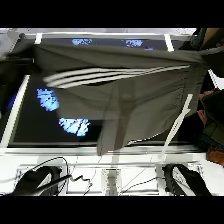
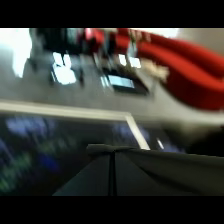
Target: Fold the clothes and pants, and hang the long-sleeved shirts on hangers.
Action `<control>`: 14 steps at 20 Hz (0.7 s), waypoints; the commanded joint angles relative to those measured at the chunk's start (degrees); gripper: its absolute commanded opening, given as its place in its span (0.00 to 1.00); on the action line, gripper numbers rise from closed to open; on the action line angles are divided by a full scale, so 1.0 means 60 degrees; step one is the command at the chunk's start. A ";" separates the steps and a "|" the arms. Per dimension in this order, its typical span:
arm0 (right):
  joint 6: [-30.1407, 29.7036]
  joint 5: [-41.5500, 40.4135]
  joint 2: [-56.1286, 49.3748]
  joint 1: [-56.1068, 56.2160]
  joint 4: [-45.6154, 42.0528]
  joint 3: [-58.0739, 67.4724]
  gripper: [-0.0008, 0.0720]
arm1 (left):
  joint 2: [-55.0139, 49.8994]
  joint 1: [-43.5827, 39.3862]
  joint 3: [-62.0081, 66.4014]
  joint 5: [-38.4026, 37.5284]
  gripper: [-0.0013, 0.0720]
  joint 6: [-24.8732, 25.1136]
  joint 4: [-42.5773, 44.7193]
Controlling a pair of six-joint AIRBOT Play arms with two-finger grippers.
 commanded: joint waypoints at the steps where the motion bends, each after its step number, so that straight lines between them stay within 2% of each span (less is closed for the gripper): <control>1: 0.0127 -0.0583 -0.2262 0.0004 -0.0586 -0.0321 0.07 | -0.2466 -0.0754 0.0098 -0.0481 0.03 -0.0346 -0.0769; 4: 0.0127 -0.1785 -0.3920 0.0004 -0.0521 -0.0321 0.07 | -0.3231 -0.1468 0.0331 -0.0470 0.02 -0.0346 -0.0943; 6: 0.0127 -0.2182 -0.4415 0.0004 -0.0448 -0.0321 0.07 | -0.3177 -0.1727 0.0382 -0.0470 0.03 -0.0350 -0.0940; 8: 0.0120 -0.2193 -0.4481 0.0004 -0.0561 -0.0313 0.07 | -0.2922 -0.1767 0.0382 -0.1115 0.03 -0.0353 -0.0943; 9: 0.0076 -0.2065 -0.4437 -0.0004 -0.0812 -0.0280 0.07 | -0.2750 -0.1763 0.0382 -0.1861 0.03 -0.0488 -0.0947; 12: 0.0033 -0.1228 -0.4393 -0.0007 -0.2186 -0.0076 0.07 | -0.2393 -0.1923 0.0379 -0.4743 0.02 -0.2004 -0.0973; 14: 0.0036 -0.0284 -0.4393 -0.0007 -0.3417 0.0018 0.07 | -0.2404 -0.2390 0.0342 -0.6594 0.02 -0.2612 -0.0958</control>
